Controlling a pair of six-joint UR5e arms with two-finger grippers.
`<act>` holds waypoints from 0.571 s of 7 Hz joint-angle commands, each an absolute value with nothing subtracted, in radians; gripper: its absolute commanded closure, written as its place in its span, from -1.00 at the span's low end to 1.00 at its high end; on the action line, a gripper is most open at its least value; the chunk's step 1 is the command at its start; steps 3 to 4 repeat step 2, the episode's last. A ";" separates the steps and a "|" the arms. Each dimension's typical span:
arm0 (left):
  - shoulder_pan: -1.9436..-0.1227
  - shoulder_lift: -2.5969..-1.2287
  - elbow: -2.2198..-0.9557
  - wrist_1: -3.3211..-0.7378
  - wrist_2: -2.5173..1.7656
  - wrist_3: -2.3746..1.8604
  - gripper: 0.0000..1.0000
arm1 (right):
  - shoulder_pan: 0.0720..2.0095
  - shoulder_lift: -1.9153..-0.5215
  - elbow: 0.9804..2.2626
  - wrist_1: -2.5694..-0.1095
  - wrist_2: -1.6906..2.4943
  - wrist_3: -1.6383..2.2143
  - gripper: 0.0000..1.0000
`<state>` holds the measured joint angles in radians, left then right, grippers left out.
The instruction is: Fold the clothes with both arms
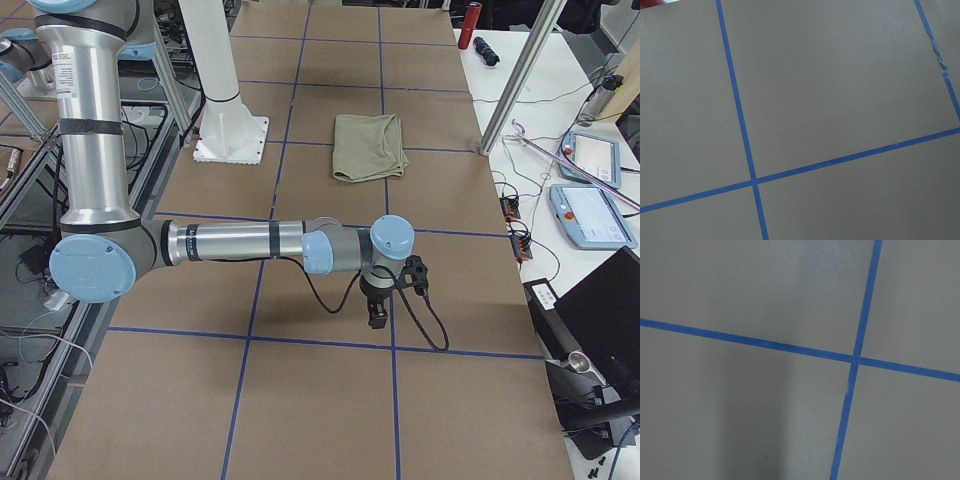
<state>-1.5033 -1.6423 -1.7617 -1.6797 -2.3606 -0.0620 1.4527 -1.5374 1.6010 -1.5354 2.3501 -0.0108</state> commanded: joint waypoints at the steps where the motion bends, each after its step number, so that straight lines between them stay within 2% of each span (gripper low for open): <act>1: -1.503 -1.643 -1.776 -1.680 -2.361 -0.061 -1.00 | 1.453 -1.532 1.600 -1.529 2.350 -0.011 -1.00; 4: -1.502 -1.643 -1.793 -1.678 -2.359 -0.063 -1.00 | 1.453 -1.531 1.598 -1.529 2.350 -0.011 -1.00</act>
